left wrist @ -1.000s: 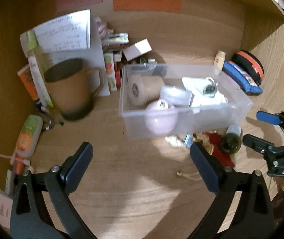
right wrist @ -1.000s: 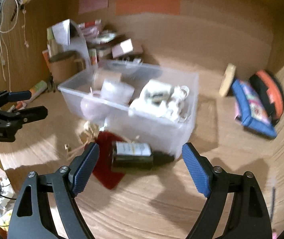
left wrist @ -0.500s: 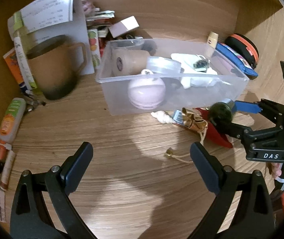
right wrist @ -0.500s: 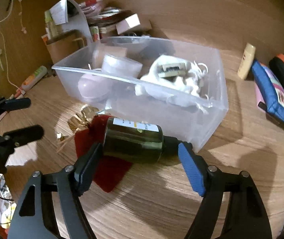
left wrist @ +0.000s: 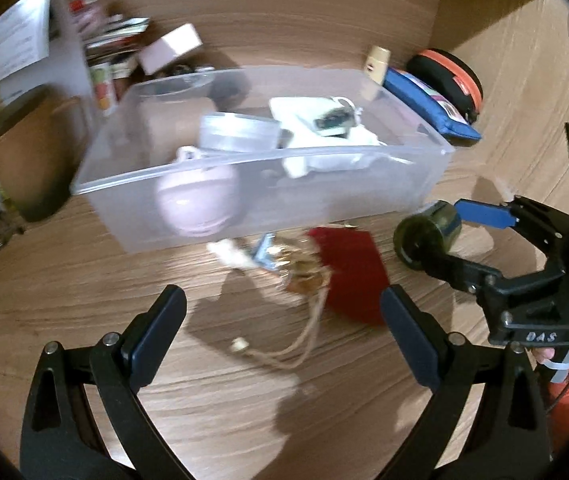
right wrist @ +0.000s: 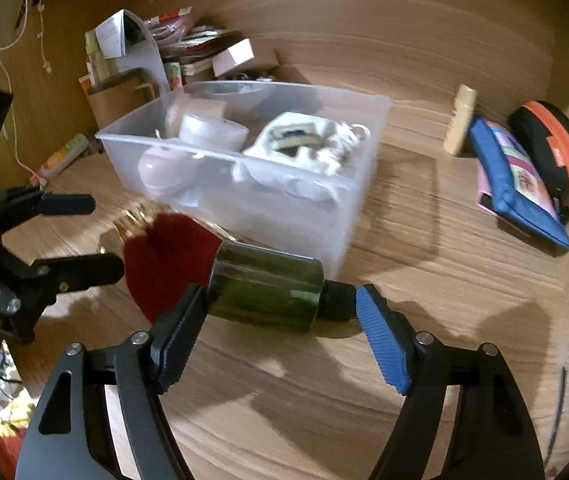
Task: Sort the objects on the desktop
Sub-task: 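Grasp the dark green bottle with the right gripper while the left approaches the red pouch, then grasp the red velvet pouch with the left gripper while the right lifts the bottle, then carry the red pouch and green bottle over the clear bin with both grippers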
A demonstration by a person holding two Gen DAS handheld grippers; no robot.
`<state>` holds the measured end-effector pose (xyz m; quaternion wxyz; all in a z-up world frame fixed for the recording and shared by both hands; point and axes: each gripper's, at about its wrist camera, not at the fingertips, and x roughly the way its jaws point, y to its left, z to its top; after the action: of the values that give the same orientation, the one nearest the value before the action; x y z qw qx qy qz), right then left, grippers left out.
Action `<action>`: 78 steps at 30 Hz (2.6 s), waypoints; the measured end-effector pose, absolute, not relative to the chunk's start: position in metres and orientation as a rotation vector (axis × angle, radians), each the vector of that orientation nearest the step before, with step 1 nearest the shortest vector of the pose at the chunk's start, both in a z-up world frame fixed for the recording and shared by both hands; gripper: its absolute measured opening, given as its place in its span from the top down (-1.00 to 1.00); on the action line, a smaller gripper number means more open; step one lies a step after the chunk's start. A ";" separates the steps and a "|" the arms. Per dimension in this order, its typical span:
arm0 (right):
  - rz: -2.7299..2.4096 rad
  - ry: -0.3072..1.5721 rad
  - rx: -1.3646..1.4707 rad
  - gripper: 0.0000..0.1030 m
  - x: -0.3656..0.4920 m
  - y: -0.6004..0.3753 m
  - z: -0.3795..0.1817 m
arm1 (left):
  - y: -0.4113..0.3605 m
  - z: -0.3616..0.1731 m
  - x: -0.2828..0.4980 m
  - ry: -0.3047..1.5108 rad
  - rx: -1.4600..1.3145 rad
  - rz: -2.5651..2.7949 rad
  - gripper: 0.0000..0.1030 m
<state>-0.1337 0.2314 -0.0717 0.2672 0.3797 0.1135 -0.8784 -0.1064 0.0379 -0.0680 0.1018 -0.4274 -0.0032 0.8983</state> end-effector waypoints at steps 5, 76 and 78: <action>-2.364 0.342 1.041 -0.45 -0.131 0.247 -0.074 | 0.054 -0.075 -0.119 0.002 -1.284 2.637 -0.76; -2.363 0.102 0.803 0.01 -0.188 0.201 0.016 | -0.039 0.015 -0.163 0.035 -1.074 2.932 0.66; -2.355 0.097 0.818 0.01 -0.196 0.194 0.014 | -0.039 0.008 -0.171 0.048 -1.099 2.925 0.66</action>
<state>-0.1957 0.1944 0.0136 0.3177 0.3110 0.0369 -0.8950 -0.1708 -0.0393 0.0081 0.0082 -0.3517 0.0155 0.9360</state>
